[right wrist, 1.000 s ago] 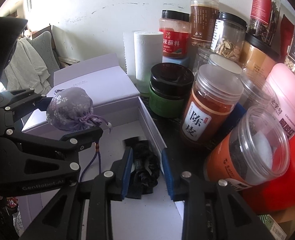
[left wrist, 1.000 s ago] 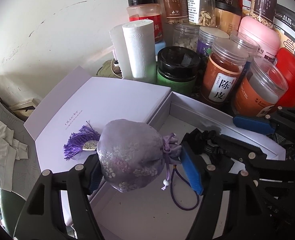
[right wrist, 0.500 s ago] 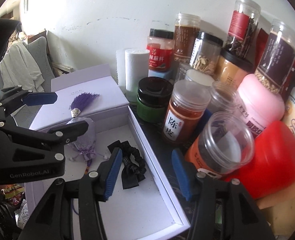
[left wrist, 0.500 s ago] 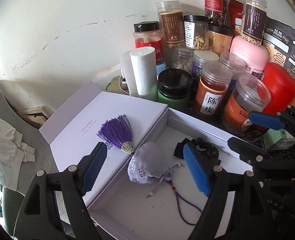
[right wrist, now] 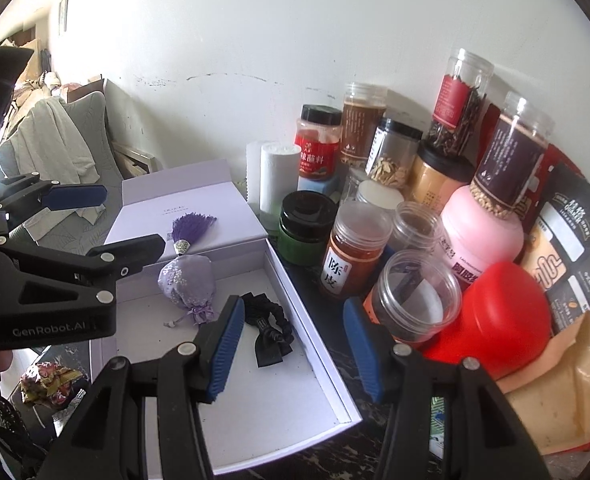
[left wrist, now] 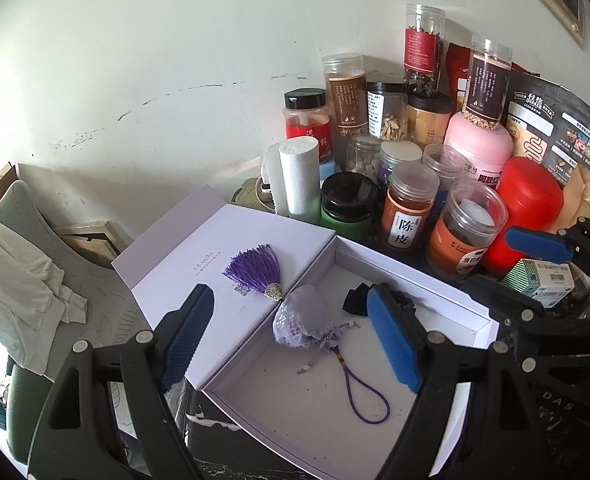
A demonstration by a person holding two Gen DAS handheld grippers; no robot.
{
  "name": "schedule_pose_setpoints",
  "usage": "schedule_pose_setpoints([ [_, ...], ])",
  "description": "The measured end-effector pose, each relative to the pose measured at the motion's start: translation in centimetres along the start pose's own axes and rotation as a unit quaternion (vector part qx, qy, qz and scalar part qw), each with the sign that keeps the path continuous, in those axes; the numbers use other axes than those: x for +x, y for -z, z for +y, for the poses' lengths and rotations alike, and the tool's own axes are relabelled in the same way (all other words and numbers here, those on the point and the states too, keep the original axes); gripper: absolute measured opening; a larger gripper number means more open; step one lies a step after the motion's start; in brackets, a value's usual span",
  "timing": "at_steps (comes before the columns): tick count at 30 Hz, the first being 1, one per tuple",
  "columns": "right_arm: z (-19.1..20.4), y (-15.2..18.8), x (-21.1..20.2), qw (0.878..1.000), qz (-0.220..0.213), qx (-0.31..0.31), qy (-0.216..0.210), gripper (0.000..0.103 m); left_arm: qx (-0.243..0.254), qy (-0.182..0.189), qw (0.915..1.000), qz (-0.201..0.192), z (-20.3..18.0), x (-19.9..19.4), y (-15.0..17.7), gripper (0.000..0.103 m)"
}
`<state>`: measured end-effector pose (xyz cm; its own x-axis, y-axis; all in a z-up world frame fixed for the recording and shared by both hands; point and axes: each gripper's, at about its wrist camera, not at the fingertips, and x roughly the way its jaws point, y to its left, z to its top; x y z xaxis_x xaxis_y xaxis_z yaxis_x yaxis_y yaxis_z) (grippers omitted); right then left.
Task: Organize objects
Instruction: 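Lift both grippers out of the white box and back away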
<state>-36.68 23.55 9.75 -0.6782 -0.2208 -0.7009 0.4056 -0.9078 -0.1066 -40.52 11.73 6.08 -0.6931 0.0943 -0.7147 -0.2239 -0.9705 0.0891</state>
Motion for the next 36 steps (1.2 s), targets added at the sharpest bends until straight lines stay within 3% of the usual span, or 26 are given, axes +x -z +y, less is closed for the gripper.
schedule_pose_setpoints([
  [17, 1.2, 1.5, -8.8, 0.999, -0.036, -0.011, 0.0, 0.052, -0.014, -0.01, 0.9994, -0.03, -0.5, -11.2, 2.3, 0.078],
  [36, 4.2, 8.8, -16.2, 0.999, -0.039, -0.032, -0.012, 0.052, -0.022, -0.026, 0.9991, -0.027, -2.5, -21.6, 12.2, 0.078],
])
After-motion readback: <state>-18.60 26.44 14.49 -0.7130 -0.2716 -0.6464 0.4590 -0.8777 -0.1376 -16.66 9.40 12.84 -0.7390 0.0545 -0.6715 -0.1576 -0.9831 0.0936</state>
